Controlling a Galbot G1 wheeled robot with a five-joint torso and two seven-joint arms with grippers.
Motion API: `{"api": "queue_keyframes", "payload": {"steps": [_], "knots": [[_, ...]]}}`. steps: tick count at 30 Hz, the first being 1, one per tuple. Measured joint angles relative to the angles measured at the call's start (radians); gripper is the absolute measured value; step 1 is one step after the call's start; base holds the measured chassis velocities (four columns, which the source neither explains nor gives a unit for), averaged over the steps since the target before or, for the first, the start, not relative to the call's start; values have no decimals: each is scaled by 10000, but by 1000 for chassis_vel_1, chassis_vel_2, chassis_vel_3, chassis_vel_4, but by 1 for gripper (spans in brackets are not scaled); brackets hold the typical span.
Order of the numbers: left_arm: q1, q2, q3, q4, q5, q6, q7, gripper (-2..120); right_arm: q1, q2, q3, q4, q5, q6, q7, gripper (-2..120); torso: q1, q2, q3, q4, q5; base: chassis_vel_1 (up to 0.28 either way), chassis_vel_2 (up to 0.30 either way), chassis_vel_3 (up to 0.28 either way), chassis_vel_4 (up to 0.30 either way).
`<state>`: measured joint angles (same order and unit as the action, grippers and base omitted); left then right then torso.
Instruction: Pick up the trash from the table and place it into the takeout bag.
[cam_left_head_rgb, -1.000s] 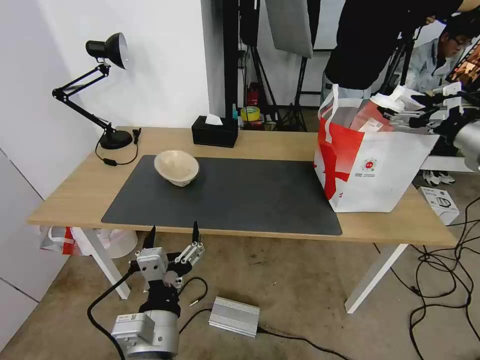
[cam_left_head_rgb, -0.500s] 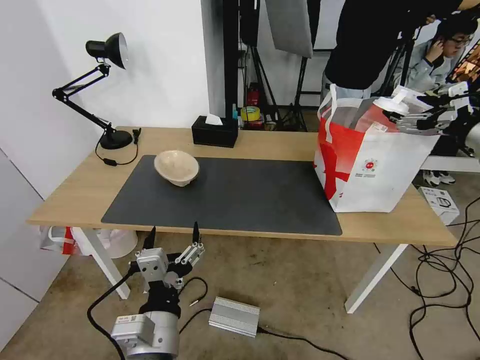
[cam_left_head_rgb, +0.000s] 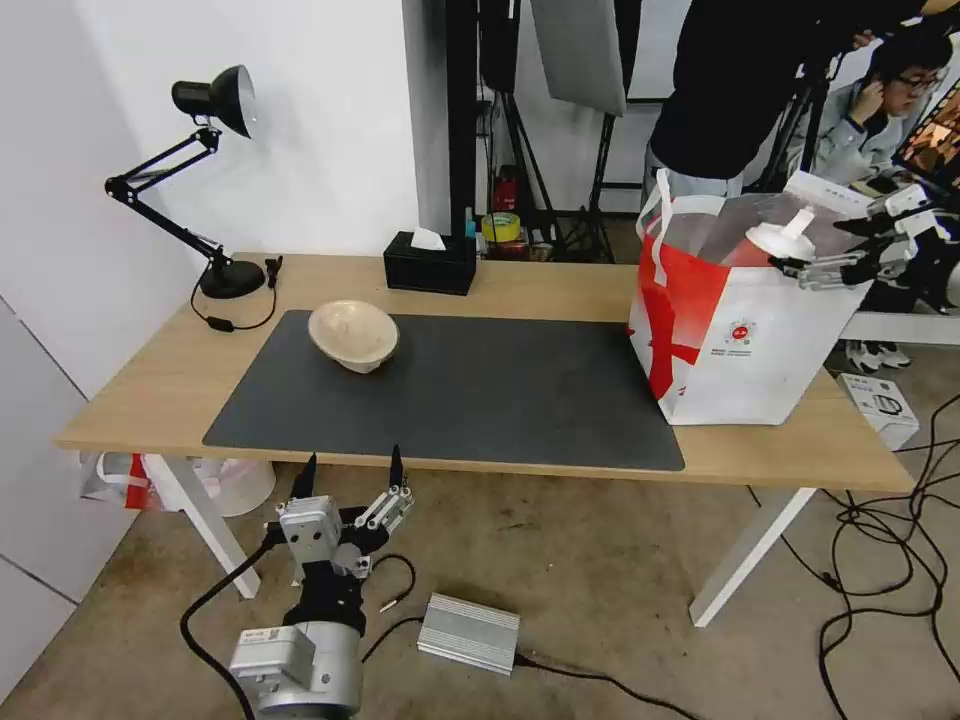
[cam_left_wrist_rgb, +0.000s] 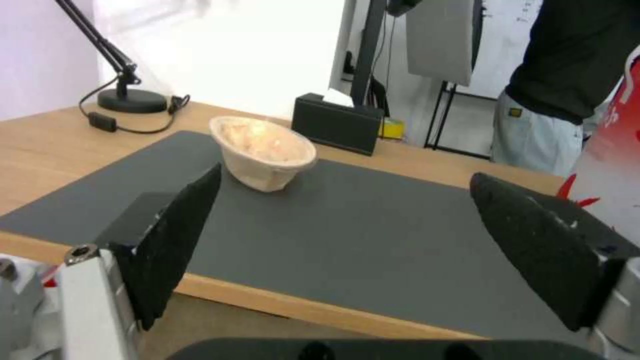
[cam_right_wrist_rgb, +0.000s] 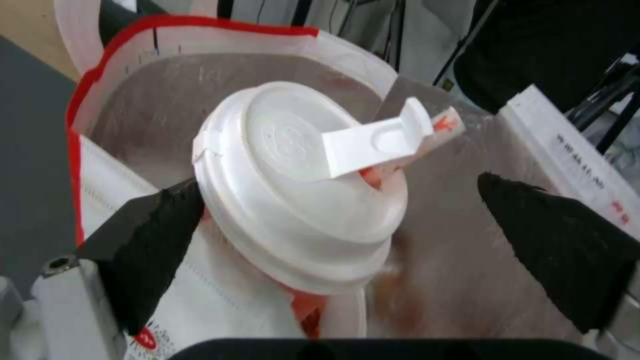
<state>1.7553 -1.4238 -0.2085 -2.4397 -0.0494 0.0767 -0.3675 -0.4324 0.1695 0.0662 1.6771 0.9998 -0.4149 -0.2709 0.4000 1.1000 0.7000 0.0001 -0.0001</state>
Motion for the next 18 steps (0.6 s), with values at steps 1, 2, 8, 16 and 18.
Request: {"api": "queue_keyframes", "payload": {"steps": [1, 2, 8, 16, 18], "knots": [[-7, -6, 7, 3, -1, 0, 0, 100, 12, -7, 0, -22, 47, 0, 5, 100, 0, 1, 0, 0, 0, 0, 0, 0, 0], [-7, -6, 7, 3, -1, 0, 0, 100, 12, -7, 0, -22, 47, 0, 5, 100, 0, 1, 0, 0, 0, 0, 0, 0, 0], [-32, -10, 37, 28, -5, 0, -2, 100, 2, -58, 0, -118, 122, 0, -20, 100, 0, 1, 0, -1, 1, 0, 0, 0, 0], [-118, -51, 129, 64, -38, 0, -100, 100, -200, -295, -30, 207, 182, 82, 185, 100, 0, 0, 0, 1, 1, 0, 0, 0, 0], [-103, -35, 140, 64, -34, 0, -102, 100, -237, -317, 9, 206, 199, 106, 195, 100, 0, 0, 0, 0, 1, 0, 0, 0, 0]]}}
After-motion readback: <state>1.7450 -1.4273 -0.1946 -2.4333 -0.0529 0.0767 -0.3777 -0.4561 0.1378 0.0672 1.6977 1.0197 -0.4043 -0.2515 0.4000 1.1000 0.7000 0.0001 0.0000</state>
